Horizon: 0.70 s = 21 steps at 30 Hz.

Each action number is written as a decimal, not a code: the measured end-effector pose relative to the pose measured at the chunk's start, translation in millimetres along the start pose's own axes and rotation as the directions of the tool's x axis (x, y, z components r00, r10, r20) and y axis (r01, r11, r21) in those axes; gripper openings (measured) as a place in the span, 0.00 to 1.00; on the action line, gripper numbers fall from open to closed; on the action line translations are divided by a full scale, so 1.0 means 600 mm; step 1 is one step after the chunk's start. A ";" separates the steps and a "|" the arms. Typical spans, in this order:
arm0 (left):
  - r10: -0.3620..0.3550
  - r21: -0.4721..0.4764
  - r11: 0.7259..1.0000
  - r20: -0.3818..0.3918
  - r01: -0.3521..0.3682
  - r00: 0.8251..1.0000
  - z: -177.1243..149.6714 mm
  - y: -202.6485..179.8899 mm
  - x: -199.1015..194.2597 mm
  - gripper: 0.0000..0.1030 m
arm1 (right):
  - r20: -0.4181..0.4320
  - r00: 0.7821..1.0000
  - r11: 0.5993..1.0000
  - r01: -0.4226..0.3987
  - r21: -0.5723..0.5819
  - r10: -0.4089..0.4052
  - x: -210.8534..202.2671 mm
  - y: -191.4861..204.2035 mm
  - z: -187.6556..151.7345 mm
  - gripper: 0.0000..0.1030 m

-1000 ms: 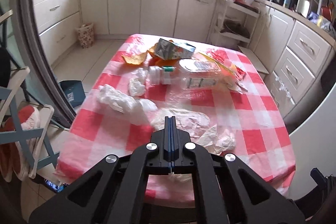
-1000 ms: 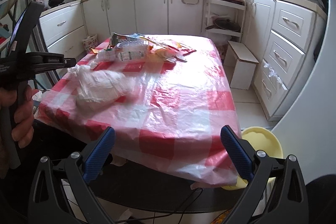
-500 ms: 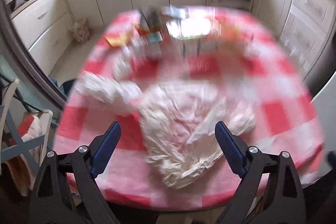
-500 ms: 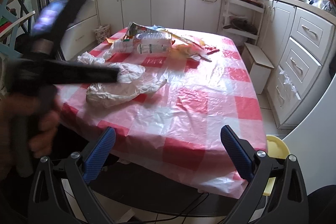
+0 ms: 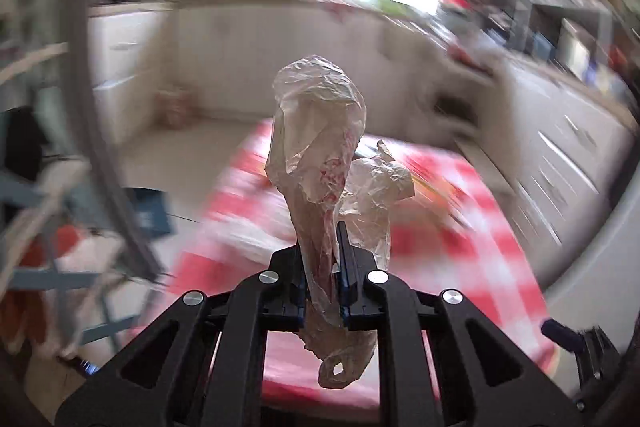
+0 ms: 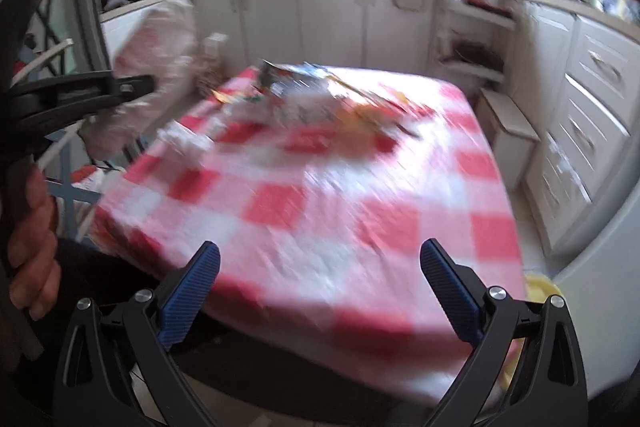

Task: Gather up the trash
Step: 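Lift the plastic bag with the left tool while the right tool grasps a white tissue, then carry the bag and tissue toward the yellow bin with both tools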

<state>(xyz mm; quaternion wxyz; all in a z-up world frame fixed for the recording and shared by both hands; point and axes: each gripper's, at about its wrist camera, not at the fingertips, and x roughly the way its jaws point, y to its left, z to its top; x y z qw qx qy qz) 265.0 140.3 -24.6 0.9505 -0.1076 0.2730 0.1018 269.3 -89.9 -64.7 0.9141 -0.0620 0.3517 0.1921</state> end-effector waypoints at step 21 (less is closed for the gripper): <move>0.164 -0.297 0.943 0.029 -0.148 0.986 0.003 0.146 -0.012 0.11 | -0.266 0.951 0.929 -0.235 -0.286 0.158 0.279 0.211 0.121 0.09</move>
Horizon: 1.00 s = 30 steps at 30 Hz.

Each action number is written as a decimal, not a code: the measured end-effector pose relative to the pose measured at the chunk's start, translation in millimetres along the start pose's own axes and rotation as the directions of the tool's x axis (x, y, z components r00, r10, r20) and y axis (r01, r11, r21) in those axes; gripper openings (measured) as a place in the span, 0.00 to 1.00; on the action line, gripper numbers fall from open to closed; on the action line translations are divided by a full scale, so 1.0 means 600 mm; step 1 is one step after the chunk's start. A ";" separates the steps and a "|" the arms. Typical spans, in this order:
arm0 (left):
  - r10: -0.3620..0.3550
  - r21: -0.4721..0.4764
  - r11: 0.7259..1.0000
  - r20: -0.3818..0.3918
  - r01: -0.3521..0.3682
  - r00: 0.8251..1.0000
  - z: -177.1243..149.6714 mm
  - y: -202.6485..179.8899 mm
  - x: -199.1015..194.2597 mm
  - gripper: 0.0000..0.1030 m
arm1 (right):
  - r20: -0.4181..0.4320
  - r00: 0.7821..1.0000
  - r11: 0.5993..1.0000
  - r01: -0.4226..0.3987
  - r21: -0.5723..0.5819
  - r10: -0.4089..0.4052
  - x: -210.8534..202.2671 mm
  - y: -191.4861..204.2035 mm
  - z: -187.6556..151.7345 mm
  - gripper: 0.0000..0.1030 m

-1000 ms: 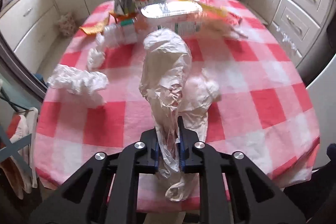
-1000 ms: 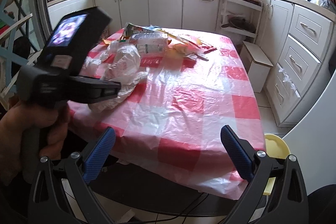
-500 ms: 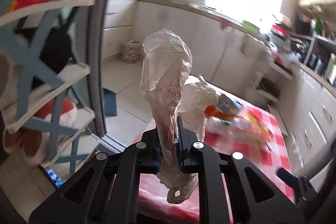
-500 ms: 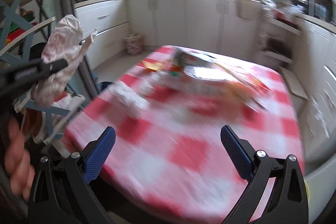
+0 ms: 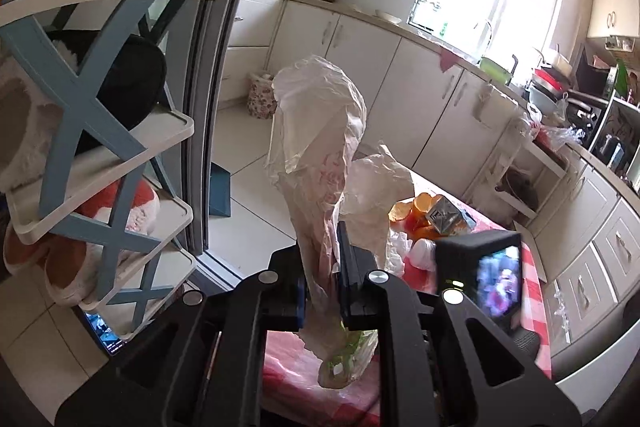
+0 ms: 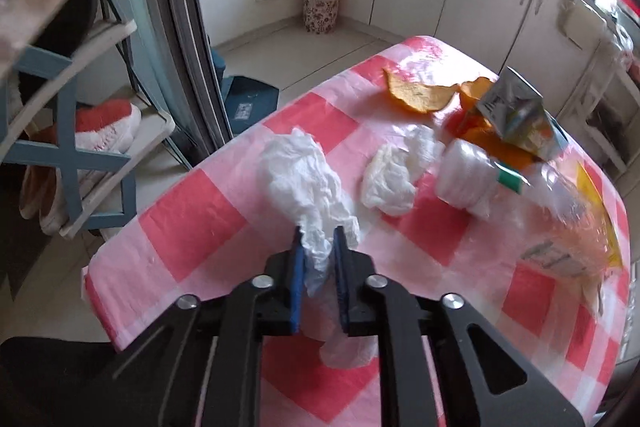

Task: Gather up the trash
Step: 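Carry the bag and tissue toward the yellow bin with both tools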

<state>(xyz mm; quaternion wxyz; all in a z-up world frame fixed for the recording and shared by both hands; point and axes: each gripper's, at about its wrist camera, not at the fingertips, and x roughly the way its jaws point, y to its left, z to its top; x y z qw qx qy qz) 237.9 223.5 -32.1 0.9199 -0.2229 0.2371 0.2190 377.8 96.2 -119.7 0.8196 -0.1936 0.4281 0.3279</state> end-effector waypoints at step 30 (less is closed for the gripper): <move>-0.441 0.464 0.578 -0.515 0.672 0.735 -0.386 -0.593 -0.123 0.11 | -0.071 0.843 0.658 0.466 0.592 -0.533 -0.409 -0.380 -0.539 0.09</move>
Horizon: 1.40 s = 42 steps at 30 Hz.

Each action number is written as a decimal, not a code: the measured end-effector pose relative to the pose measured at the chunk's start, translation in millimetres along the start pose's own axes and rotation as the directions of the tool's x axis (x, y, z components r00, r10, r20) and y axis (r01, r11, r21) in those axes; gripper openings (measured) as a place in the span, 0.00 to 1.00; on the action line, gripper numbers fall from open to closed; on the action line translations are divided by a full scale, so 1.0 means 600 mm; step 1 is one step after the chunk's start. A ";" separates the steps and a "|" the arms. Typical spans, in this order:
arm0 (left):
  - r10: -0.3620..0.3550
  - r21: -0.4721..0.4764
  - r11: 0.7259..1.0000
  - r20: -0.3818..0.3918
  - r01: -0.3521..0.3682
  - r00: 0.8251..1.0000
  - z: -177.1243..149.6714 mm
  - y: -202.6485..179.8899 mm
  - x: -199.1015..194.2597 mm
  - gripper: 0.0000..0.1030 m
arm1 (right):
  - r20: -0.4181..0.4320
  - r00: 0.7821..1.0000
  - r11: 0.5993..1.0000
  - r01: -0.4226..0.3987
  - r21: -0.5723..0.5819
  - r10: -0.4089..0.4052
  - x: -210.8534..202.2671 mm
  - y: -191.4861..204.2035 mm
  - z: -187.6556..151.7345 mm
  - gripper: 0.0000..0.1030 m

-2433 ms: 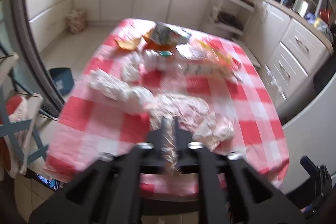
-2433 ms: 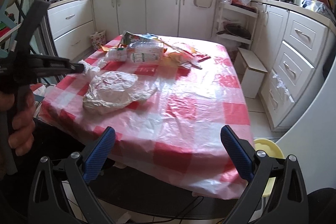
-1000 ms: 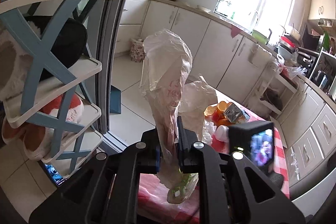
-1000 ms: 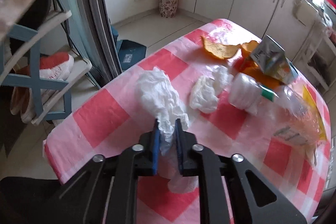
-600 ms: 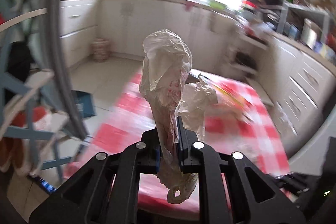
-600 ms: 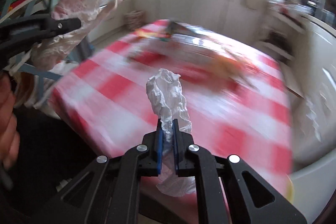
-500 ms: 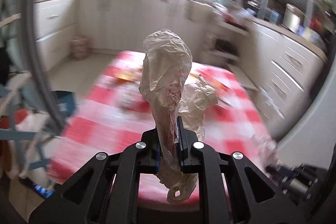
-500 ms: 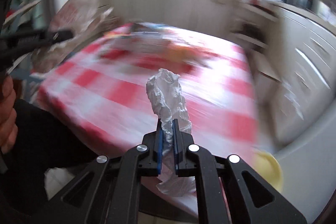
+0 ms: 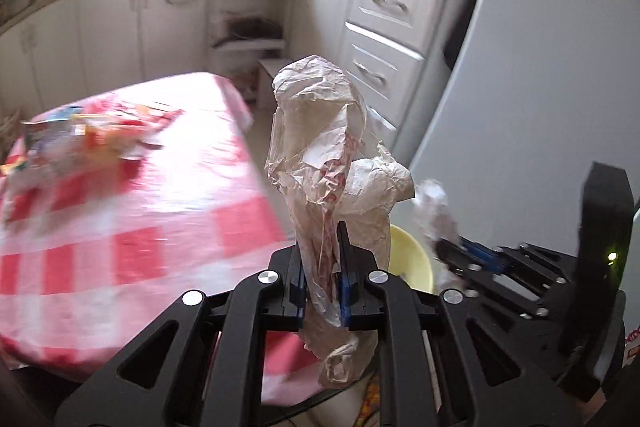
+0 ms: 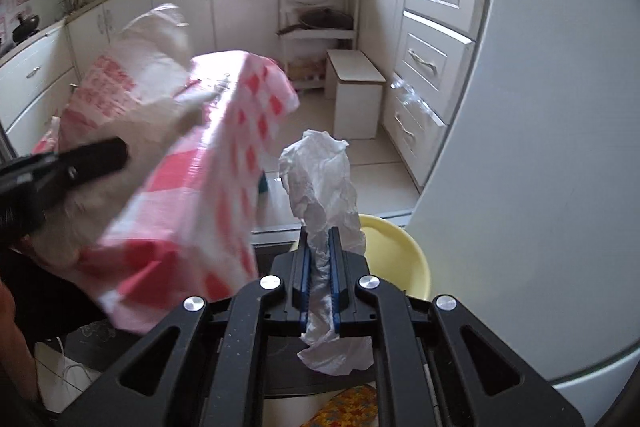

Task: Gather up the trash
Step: 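Carry the bag and tissue toward the yellow bin with both tools, then open both tools over the yellow bin to drop the bag and tissue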

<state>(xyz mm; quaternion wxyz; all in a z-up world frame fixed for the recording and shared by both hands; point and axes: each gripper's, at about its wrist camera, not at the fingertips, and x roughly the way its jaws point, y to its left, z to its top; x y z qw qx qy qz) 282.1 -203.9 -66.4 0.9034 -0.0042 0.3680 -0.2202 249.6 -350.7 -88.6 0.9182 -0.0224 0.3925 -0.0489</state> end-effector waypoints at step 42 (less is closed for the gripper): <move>-0.071 -0.042 0.997 -0.223 0.064 0.972 0.045 0.049 0.160 0.70 | -0.200 0.977 0.960 0.128 0.250 -0.078 0.140 -0.115 -0.027 0.58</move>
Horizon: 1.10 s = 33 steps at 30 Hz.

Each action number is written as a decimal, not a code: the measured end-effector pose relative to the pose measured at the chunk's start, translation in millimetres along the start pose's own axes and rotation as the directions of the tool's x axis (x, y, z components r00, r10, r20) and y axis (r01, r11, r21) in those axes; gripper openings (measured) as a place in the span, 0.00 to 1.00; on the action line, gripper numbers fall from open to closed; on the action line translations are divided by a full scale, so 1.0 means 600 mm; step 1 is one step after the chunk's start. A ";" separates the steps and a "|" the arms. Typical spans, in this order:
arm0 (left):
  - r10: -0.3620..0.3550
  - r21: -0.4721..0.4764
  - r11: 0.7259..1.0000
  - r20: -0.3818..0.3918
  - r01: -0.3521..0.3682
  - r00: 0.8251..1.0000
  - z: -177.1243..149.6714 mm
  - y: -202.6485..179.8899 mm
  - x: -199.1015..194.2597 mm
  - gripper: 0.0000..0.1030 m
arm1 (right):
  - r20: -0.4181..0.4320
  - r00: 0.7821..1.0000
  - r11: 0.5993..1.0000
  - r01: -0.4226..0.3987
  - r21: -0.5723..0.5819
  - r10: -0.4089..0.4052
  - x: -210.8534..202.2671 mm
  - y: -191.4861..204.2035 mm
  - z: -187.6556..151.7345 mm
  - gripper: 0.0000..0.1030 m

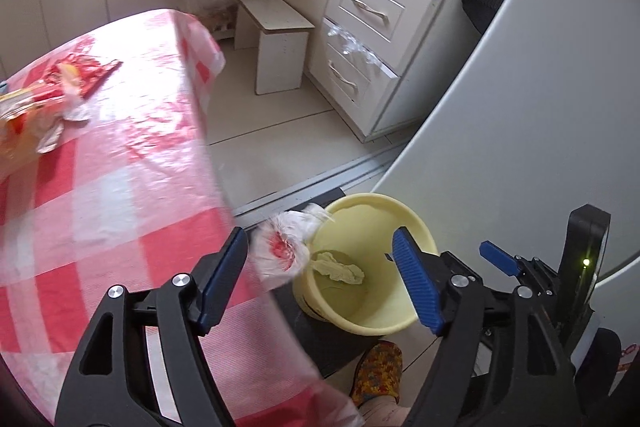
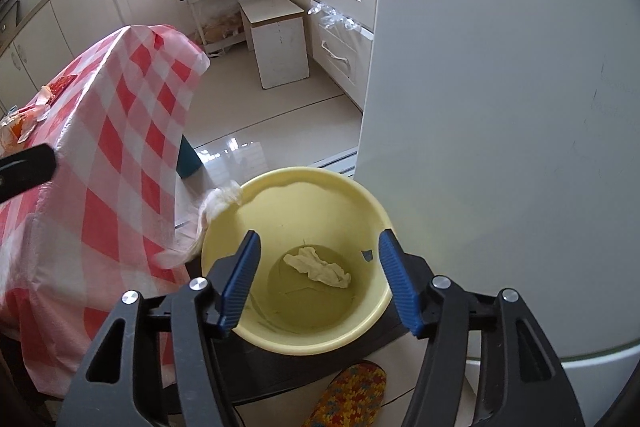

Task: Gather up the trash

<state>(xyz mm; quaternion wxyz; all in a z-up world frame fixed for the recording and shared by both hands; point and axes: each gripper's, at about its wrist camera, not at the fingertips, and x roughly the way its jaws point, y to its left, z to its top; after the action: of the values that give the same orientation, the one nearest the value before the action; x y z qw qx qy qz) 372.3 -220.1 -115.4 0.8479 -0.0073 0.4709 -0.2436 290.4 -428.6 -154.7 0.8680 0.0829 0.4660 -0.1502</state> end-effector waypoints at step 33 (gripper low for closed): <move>0.036 -0.133 0.991 0.044 -0.030 0.998 -0.072 0.127 -0.112 0.75 | -0.282 0.959 0.917 -0.073 -0.392 -0.045 0.175 0.159 -0.125 0.61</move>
<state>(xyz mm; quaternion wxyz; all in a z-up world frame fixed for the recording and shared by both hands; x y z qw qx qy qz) 339.2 -115.3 -104.5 0.8601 -0.0610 0.4664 -0.1975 318.7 -336.8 -283.5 0.7915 -0.0714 0.6061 -0.0324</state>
